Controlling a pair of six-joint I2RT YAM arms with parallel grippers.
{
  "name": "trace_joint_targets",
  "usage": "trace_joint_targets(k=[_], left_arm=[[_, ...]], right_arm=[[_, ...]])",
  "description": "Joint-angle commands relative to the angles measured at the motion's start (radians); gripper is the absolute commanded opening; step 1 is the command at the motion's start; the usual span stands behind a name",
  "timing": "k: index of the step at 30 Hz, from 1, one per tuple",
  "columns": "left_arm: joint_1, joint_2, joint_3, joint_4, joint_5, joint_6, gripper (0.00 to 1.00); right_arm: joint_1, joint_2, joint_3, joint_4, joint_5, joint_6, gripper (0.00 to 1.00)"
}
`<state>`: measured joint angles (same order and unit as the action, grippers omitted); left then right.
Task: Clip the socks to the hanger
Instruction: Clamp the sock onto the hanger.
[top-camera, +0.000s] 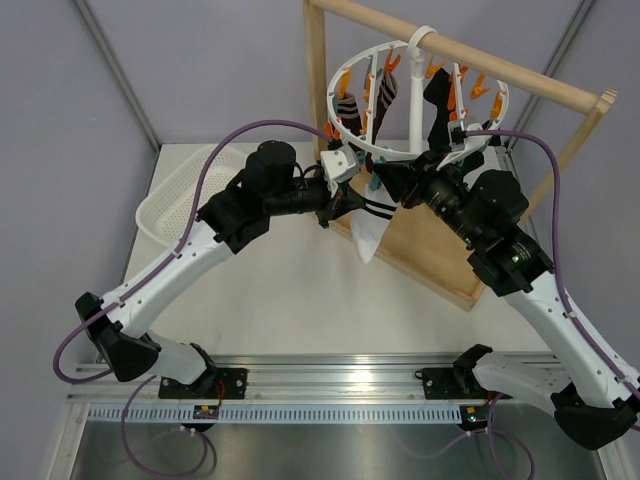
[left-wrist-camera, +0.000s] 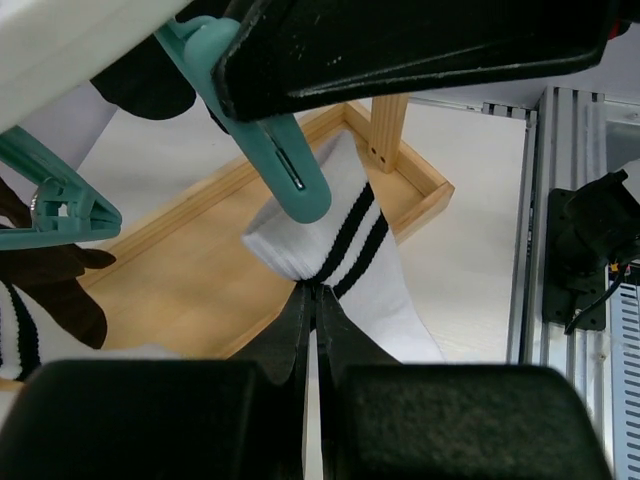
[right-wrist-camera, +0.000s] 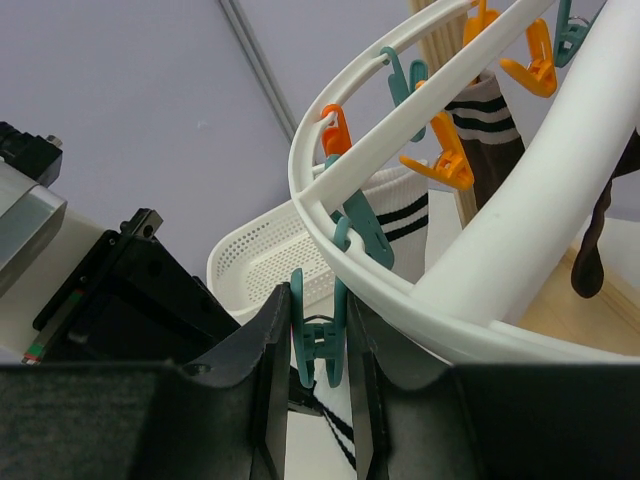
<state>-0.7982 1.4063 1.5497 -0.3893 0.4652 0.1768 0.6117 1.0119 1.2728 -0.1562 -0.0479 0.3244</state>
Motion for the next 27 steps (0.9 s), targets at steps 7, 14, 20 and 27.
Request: trace_joint_targets(k=[7,14,20,27], left_arm=[[0.024,0.016,0.038,0.086,0.144,-0.002,0.0],[0.034,-0.018,0.0,0.127,0.205,-0.013,0.0],[0.05,-0.032,-0.025,0.151,0.23,-0.028,0.0],[0.06,-0.052,-0.06,0.171,0.274,-0.03,0.0]], right_arm=[[0.019,-0.015,-0.023,-0.08,-0.13,-0.027,0.0],[0.019,-0.018,-0.023,-0.077,-0.133,-0.03,0.0],[0.019,-0.021,-0.02,-0.083,-0.127,-0.031,0.0],[0.02,-0.019,-0.02,-0.078,-0.124,-0.024,0.0]])
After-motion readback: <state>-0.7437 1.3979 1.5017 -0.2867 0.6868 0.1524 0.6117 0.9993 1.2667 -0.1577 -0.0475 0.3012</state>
